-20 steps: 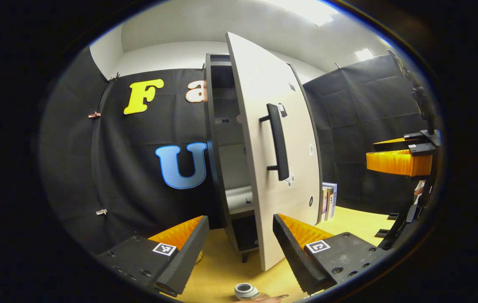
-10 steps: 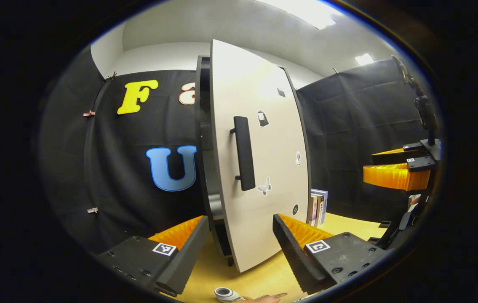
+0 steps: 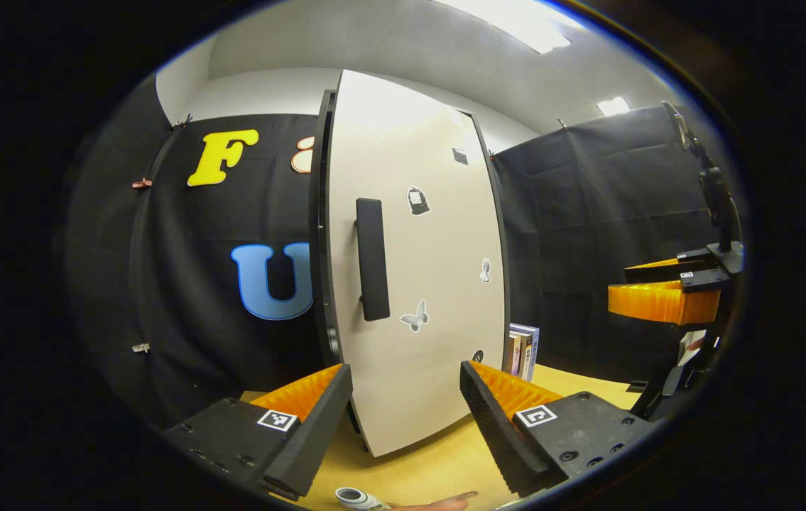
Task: Open the cabinet door with the right hand, grasp the bottle in the cabinet with the left hand and place it on the coaster, then close the cabinet door with the right hand.
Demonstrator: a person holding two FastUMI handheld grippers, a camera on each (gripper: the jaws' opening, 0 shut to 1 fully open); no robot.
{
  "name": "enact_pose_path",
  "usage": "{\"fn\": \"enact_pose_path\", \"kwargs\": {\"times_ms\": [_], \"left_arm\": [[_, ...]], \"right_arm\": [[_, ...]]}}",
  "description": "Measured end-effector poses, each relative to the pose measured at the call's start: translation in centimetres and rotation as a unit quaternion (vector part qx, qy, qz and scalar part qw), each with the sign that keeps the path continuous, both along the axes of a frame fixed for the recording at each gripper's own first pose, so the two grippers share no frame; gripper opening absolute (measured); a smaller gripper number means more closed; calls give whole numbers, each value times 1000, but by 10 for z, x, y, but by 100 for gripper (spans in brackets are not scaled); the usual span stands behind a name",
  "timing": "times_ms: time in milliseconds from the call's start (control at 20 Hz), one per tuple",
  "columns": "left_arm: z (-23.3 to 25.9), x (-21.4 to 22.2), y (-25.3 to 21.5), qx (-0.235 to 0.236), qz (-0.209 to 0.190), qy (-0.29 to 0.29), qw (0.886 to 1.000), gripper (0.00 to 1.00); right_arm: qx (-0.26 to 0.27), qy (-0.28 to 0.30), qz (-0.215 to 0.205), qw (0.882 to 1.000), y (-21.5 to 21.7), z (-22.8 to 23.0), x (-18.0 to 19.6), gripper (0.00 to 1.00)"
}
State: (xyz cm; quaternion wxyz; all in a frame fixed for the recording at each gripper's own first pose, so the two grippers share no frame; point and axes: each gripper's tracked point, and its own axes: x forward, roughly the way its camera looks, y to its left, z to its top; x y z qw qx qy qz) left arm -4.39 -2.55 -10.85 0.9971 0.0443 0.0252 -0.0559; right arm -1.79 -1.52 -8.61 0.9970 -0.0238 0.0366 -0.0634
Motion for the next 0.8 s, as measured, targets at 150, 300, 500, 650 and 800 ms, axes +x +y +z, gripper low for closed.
{"fn": "enact_pose_path", "kwargs": {"times_ms": [150,300,500,650,800], "left_arm": [[3,5,0,6,4,-5,1000,96],[2,10,-1,10,0,-5,1000,96],[-4,14,3,13,9,8,1000,96],[-5,17,3,5,7,7,1000,96],[0,19,6,-1,5,0,1000,96]], "right_arm": [[2,0,-8,1000,-5,0,-1,97],[5,-5,-15,1000,-8,6,-2,97],[-6,-8,-20,1000,-12,6,-1,97],[-8,-1,-17,1000,-9,3,-1,97],[-11,-4,-16,1000,-8,5,0,97]]}}
